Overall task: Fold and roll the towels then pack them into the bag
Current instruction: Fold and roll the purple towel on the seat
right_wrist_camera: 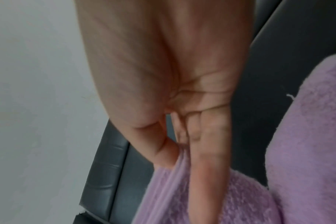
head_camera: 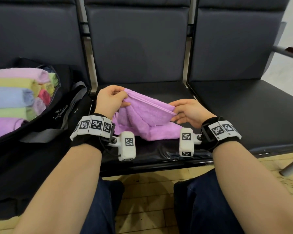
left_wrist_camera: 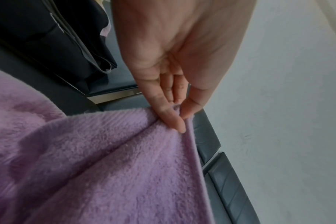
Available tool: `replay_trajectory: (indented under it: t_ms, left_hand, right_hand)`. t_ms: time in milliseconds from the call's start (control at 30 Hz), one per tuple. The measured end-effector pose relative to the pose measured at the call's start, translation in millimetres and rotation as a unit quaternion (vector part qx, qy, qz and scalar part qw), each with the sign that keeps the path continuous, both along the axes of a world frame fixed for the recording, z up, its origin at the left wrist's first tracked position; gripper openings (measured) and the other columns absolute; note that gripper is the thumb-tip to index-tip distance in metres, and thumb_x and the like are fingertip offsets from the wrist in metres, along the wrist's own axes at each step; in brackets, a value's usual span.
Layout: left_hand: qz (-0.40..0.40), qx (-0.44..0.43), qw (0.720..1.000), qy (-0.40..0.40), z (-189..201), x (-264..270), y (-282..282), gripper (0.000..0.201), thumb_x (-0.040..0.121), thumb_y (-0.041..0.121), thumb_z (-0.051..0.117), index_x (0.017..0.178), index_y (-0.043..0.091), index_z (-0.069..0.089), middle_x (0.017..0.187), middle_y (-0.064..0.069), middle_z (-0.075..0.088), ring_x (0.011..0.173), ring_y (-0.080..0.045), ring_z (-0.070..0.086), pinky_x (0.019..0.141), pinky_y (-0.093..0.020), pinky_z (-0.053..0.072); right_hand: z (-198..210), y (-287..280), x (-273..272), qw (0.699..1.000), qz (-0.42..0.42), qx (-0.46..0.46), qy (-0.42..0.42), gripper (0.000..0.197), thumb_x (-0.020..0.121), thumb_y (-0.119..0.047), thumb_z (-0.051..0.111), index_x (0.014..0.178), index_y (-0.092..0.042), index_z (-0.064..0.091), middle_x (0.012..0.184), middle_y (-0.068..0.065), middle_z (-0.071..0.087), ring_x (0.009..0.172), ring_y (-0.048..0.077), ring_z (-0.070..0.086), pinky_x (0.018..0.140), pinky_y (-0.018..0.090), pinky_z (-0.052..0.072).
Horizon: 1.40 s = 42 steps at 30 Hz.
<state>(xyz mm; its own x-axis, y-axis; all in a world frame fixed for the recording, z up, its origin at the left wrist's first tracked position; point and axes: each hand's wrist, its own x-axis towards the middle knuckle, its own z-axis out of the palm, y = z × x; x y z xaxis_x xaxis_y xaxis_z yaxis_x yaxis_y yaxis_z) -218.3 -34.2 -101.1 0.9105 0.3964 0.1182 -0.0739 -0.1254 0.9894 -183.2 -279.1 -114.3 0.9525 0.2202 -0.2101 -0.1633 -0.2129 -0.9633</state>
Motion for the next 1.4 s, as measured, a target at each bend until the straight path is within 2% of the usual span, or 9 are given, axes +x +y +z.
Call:
replay_trajectory:
  t_ms: [133,267,333,500,700,833,1133,1267,1400]
  left_hand:
    - [0.025,-0.024,0.999,0.013,-0.2,1.5,1.5,0.015,0.085,-0.003,0.058,0.097,0.001,0.067,0.077,-0.003,0.062,0.061,-0.005,0.063,0.065,-0.019,0.057]
    - [0.023,-0.027,0.999,0.018,0.1,2.2,3.6,0.014,0.085,-0.003,0.059,0.085,0.008,0.067,0.077,-0.002,0.062,0.054,-0.001,0.064,0.065,-0.018,0.056]
    - [0.025,-0.034,0.999,0.016,-0.2,2.3,3.5,0.017,0.084,-0.005,0.058,0.08,0.009,0.066,0.075,-0.002,0.061,0.051,0.001,0.063,0.066,-0.02,0.057]
    - [0.038,-0.039,0.998,0.019,0.4,1.9,3.6,0.018,0.083,-0.002,0.059,0.075,0.012,0.066,0.07,0.0,0.06,0.044,-0.002,0.058,0.067,-0.027,0.055]
    - [0.041,-0.021,0.999,-0.003,17.7,-4.8,-3.0,0.01,0.083,0.005,0.061,0.087,0.012,0.067,0.076,0.001,0.062,0.051,-0.004,0.057,0.054,-0.021,0.049]
    - [0.058,-0.075,0.993,-0.071,59.4,-12.5,-12.8,0.015,0.085,-0.002,0.057,0.098,0.004,0.063,0.077,0.0,0.058,0.055,-0.003,0.058,0.052,-0.017,0.051]
    - [0.046,-0.085,0.958,-0.269,201.6,-49.6,-30.0,0.016,0.087,0.001,0.059,0.083,0.017,0.059,0.08,0.001,0.064,0.072,-0.011,0.061,0.07,-0.024,0.054]
    - [0.096,-0.014,0.958,-0.271,243.6,-68.0,-25.9,0.011,0.086,0.017,0.061,0.096,0.015,0.065,0.092,0.002,0.065,0.086,-0.012,0.061,0.084,-0.028,0.051]
    - [0.095,-0.005,0.97,-0.225,263.0,-88.7,-20.7,0.012,0.081,0.023,0.06,0.07,0.025,0.061,0.075,0.005,0.059,0.08,-0.017,0.056,0.079,-0.031,0.046]
  right_hand:
    - [-3.3,1.8,2.2,0.997,0.037,0.058,-0.028,0.027,0.084,0.015,0.047,0.091,0.002,0.07,0.073,0.014,0.068,0.062,0.02,0.065,0.058,0.024,0.053]
    - [-6.2,7.6,2.7,0.991,0.079,-0.04,-0.105,0.022,0.08,0.011,0.063,0.09,-0.008,0.068,0.081,0.004,0.065,0.068,0.008,0.058,0.061,0.018,0.047]
    - [-9.8,8.8,3.5,0.989,0.061,-0.06,-0.123,0.017,0.081,0.005,0.069,0.089,-0.01,0.066,0.08,0.003,0.065,0.065,0.003,0.059,0.062,0.016,0.049]
    - [-13.2,7.9,9.4,0.99,-0.014,-0.057,-0.125,0.006,0.088,-0.011,0.068,0.087,-0.01,0.062,0.053,-0.002,0.055,0.039,0.005,0.045,0.037,0.017,0.032]
    - [7.8,16.8,2.0,0.975,-0.117,0.077,-0.174,0.017,0.092,-0.008,0.062,0.104,0.003,0.058,0.072,0.01,0.062,0.048,0.011,0.061,0.047,0.021,0.049]
    - [44.0,26.9,-8.2,0.946,-0.16,0.114,-0.258,0.009,0.091,-0.004,0.062,0.098,0.0,0.061,0.067,0.01,0.063,0.053,0.011,0.062,0.055,0.022,0.051]
    - [202.4,25.7,-50.0,0.875,-0.177,0.195,-0.407,0.009,0.093,-0.001,0.058,0.101,0.0,0.06,0.074,0.008,0.065,0.055,0.006,0.063,0.062,0.019,0.053]
    - [250.9,20.0,-75.9,0.875,-0.201,0.142,-0.417,0.01,0.09,-0.011,0.064,0.099,-0.006,0.066,0.075,-0.001,0.063,0.058,0.007,0.058,0.055,0.021,0.048]
    - [271.6,15.7,-98.2,0.887,-0.2,0.107,-0.401,0.012,0.083,-0.014,0.069,0.071,-0.015,0.065,0.071,-0.001,0.06,0.065,0.013,0.052,0.061,0.027,0.044]
